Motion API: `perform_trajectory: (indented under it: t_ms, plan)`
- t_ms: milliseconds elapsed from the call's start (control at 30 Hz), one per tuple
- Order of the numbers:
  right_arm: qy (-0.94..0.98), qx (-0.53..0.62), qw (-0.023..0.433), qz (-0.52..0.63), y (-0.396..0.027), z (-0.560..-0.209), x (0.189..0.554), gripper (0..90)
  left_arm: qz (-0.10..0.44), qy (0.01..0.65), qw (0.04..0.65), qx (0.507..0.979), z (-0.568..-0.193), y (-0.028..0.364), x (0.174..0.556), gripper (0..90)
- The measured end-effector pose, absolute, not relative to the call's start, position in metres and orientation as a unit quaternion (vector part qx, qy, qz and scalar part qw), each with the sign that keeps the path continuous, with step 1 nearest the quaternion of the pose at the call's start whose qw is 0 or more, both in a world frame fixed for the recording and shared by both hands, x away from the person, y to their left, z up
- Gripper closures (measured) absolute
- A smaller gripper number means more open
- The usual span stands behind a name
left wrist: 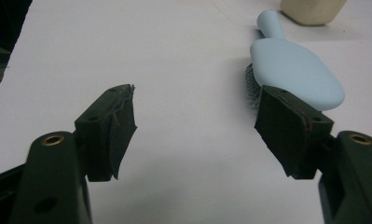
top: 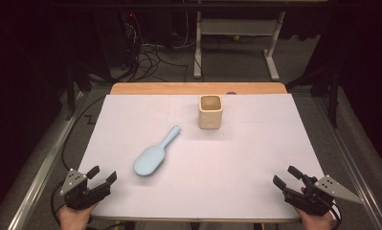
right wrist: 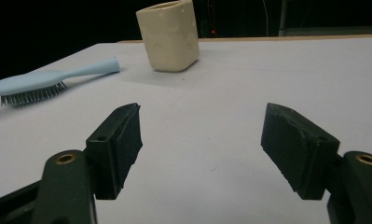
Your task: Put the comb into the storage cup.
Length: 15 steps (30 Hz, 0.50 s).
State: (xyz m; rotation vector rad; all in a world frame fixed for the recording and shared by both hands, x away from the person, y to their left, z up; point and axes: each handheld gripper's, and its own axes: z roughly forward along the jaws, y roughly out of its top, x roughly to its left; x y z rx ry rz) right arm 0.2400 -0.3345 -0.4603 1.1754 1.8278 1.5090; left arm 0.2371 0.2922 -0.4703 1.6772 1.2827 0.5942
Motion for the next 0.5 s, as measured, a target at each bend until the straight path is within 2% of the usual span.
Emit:
perform_trajectory:
  t_ms: [500]
  plan:
    - [0.674, 0.424, 0.253, 0.549, -0.3319, -0.4604, 0.2391, 27.8, 0.234, 0.529, 0.461, 0.673, -0.4677, 0.2924, 0.2368, 32.9]
